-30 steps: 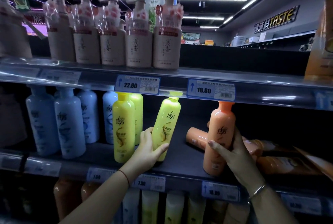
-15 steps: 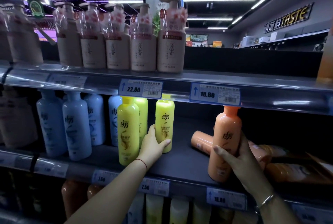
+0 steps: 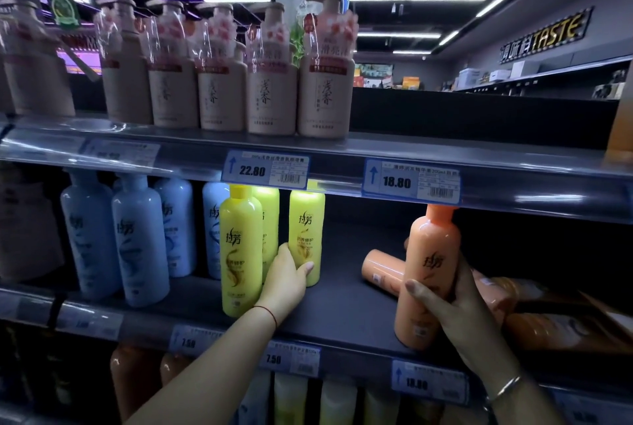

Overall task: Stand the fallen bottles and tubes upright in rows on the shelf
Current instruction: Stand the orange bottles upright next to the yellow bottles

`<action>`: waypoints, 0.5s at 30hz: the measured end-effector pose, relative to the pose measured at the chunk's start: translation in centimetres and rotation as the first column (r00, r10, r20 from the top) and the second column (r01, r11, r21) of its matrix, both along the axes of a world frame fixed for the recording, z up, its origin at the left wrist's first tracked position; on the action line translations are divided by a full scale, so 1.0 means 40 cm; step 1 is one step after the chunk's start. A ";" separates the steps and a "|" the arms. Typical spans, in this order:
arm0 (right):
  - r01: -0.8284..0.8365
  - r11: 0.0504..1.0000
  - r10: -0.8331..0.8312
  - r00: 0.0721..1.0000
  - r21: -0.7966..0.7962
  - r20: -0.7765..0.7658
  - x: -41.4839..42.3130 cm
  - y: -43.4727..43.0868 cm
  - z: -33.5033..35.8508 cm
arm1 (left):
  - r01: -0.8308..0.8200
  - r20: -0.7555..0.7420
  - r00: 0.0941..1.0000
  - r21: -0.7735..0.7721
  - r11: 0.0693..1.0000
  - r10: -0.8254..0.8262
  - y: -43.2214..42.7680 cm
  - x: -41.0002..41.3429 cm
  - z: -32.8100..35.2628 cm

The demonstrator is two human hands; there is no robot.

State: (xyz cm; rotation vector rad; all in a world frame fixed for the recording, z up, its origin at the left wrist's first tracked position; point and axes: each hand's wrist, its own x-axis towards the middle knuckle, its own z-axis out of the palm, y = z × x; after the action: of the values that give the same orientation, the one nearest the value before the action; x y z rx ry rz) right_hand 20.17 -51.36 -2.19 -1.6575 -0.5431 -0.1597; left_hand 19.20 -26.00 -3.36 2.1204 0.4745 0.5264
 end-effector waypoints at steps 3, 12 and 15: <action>0.007 1.000 -0.007 1.000 0.009 0.011 0.018 0.006 -0.016 | 0.003 -0.055 0.998 0.013 1.000 -0.002 -0.009 -0.009 0.011; -0.084 0.996 0.084 0.996 -0.014 0.012 0.019 0.065 -0.012 | 0.367 0.201 0.912 -0.011 0.930 -0.358 -0.119 -0.131 -0.019; -0.128 0.992 0.128 0.992 -0.013 -0.004 0.016 0.091 -0.011 | 0.540 0.125 0.839 -0.067 0.839 -0.530 -0.134 -0.142 -0.027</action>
State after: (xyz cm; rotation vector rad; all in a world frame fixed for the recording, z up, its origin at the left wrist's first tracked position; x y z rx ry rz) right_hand 20.82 -47.74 -2.65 -1.6300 -0.6472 -0.0598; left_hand 13.50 -31.37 -4.45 1.9985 -0.1603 0.2724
